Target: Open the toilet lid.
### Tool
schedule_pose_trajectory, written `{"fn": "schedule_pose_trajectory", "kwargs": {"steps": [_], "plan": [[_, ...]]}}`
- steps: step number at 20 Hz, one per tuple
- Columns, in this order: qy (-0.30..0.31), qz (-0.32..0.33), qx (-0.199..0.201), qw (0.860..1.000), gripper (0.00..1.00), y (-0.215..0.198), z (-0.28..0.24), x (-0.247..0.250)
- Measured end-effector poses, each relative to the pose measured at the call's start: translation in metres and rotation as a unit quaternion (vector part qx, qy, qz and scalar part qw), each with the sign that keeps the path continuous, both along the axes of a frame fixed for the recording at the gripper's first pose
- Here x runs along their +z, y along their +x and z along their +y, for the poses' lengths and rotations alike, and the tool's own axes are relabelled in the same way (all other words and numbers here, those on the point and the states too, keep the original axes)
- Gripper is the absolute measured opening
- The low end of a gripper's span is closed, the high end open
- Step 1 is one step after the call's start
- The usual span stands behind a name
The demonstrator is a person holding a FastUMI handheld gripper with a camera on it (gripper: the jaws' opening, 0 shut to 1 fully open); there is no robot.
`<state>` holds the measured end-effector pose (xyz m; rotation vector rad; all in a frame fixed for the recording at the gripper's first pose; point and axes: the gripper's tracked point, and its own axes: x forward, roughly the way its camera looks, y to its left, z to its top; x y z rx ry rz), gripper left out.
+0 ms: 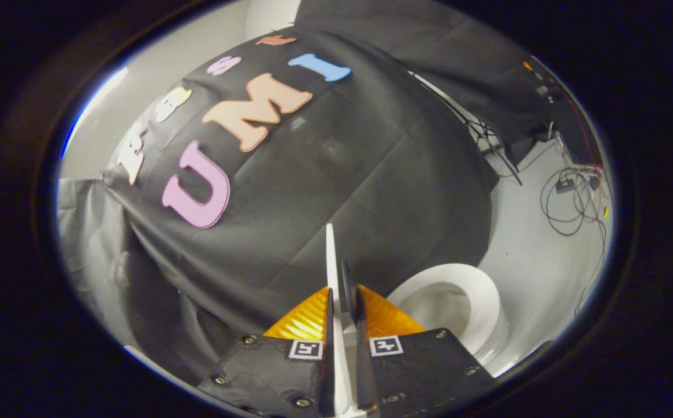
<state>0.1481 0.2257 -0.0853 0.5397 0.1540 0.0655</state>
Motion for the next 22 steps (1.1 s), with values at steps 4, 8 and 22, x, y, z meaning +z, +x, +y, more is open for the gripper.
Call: {"fn": "schedule_pose_trajectory", "kwargs": {"steps": [4,8,22], "plan": [[-0.05,-0.006,0.016,0.999,0.15,-0.003,0.023,0.014],[-0.091,-0.024,0.036,0.995,0.15,-0.01,0.045,0.024],[-0.314,-0.112,0.174,0.927,0.16,-0.04,0.183,0.051]]}}
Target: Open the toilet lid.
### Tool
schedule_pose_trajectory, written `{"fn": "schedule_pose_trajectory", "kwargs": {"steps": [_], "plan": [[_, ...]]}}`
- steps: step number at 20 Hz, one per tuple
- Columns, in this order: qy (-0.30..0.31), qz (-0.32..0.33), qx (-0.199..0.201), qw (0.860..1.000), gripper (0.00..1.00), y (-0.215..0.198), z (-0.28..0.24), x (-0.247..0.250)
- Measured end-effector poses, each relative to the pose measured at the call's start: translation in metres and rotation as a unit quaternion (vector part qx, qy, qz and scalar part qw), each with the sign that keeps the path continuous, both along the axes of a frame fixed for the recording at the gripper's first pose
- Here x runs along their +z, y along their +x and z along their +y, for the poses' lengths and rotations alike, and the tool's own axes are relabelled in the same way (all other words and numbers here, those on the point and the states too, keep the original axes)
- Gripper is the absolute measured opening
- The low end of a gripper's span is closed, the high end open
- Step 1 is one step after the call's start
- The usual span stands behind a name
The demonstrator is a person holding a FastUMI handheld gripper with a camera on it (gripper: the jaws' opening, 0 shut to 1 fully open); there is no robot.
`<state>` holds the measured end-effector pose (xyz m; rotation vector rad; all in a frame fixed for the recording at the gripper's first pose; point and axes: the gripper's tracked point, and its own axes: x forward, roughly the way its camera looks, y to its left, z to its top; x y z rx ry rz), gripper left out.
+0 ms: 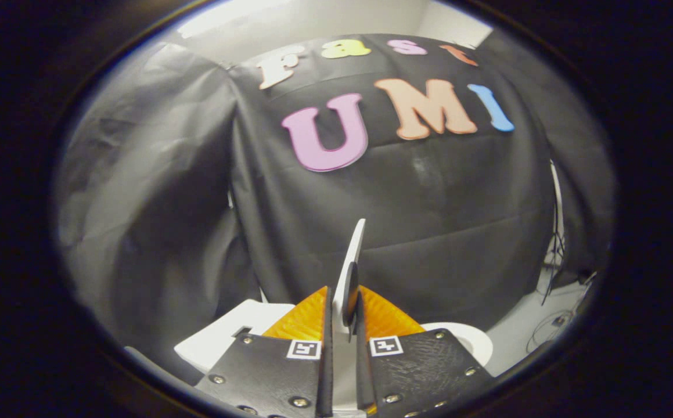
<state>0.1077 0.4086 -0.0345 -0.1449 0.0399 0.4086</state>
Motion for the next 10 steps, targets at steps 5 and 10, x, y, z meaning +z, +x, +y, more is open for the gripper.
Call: {"fn": "schedule_pose_trajectory", "kwargs": {"steps": [5,10], "plan": [[-0.041,0.009,0.056,0.998,0.21,-0.007,0.06,-0.014],[-0.024,0.013,0.093,0.995,0.21,-0.015,0.099,-0.025]]}}
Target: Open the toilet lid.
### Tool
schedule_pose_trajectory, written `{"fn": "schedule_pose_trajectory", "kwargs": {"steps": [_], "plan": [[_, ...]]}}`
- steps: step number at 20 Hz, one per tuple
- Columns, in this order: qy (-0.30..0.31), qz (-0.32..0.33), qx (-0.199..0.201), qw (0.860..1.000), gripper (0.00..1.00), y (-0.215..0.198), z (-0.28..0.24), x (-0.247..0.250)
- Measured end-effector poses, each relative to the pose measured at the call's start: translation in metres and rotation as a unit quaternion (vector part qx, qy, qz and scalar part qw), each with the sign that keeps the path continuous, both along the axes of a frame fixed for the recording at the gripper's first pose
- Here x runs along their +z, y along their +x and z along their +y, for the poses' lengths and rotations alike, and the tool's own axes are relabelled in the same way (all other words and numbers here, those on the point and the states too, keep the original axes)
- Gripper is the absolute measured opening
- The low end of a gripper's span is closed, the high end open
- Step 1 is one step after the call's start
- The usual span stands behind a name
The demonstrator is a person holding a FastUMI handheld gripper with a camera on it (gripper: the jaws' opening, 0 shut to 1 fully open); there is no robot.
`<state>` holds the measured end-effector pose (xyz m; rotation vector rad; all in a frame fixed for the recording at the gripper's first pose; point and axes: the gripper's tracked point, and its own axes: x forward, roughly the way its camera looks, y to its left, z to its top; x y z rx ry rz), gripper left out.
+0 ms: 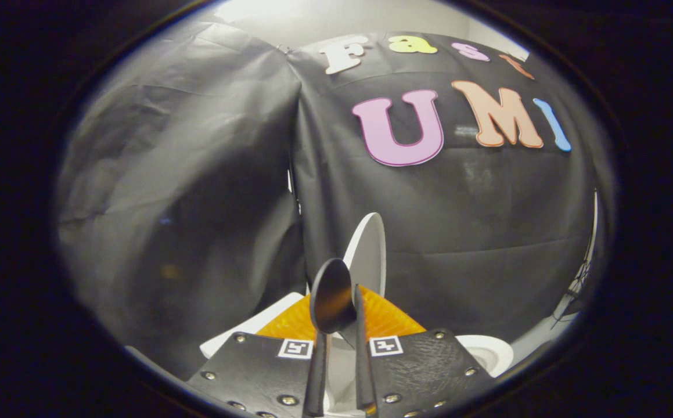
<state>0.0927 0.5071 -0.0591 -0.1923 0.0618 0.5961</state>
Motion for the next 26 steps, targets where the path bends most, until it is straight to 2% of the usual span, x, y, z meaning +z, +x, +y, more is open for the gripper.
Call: {"fn": "schedule_pose_trajectory", "kwargs": {"steps": [5,10,14,19,22,24,26], "plan": [[-0.018,0.014,0.04,0.999,0.21,-0.013,0.035,-0.016],[-0.011,0.029,0.064,0.997,0.21,-0.02,0.058,-0.027],[-0.035,0.042,0.089,0.995,0.21,-0.028,0.08,-0.043],[-0.009,0.054,0.084,0.995,0.21,-0.029,0.081,-0.042],[-0.017,0.049,0.077,0.996,0.21,-0.027,0.07,-0.039],[-0.034,0.058,0.091,0.994,0.21,-0.03,0.069,-0.046],[-0.037,0.067,0.106,0.991,0.33,-0.032,0.072,-0.047]]}}
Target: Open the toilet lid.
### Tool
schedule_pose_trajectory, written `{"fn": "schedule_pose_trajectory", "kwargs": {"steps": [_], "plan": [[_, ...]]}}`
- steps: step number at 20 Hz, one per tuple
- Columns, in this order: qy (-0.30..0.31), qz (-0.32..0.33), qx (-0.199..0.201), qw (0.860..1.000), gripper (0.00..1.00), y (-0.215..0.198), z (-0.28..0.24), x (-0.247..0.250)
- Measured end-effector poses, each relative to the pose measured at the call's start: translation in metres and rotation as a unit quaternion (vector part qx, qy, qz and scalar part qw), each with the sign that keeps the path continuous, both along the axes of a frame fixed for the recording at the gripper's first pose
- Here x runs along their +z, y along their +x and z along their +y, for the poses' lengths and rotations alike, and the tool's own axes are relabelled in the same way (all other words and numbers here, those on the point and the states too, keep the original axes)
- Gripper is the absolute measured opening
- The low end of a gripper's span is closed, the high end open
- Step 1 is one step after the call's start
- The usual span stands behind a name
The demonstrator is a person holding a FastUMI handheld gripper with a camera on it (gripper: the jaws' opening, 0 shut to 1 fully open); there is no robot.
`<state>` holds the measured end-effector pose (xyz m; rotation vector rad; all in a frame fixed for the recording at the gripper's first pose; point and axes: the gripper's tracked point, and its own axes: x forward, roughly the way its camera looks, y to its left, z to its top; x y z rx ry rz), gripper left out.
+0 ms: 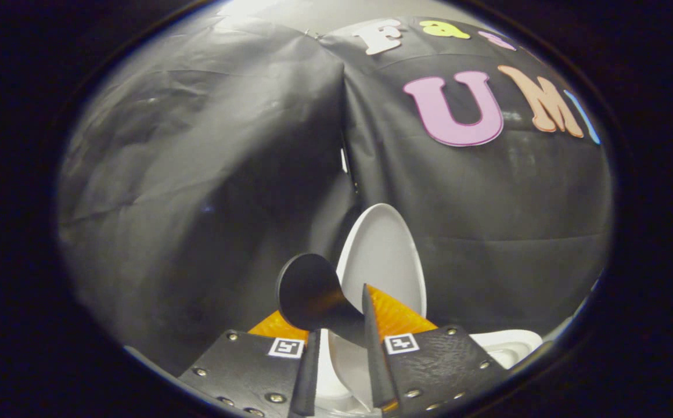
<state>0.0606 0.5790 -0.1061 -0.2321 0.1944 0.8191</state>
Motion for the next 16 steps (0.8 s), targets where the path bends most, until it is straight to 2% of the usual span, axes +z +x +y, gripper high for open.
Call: {"fn": "schedule_pose_trajectory", "kwargs": {"steps": [3,7,9,13,16], "plan": [[0.025,-0.004,0.011,1.0,0.5,-0.007,0.001,0.011],[0.066,-0.04,0.003,0.997,0.72,-0.013,-0.005,0.052],[0.073,-0.063,0.0,0.995,0.79,-0.017,-0.014,0.075],[0.084,-0.108,-0.032,0.99,0.82,-0.013,-0.055,0.124],[0.078,-0.145,-0.073,0.984,0.82,-0.007,-0.103,0.157]]}}
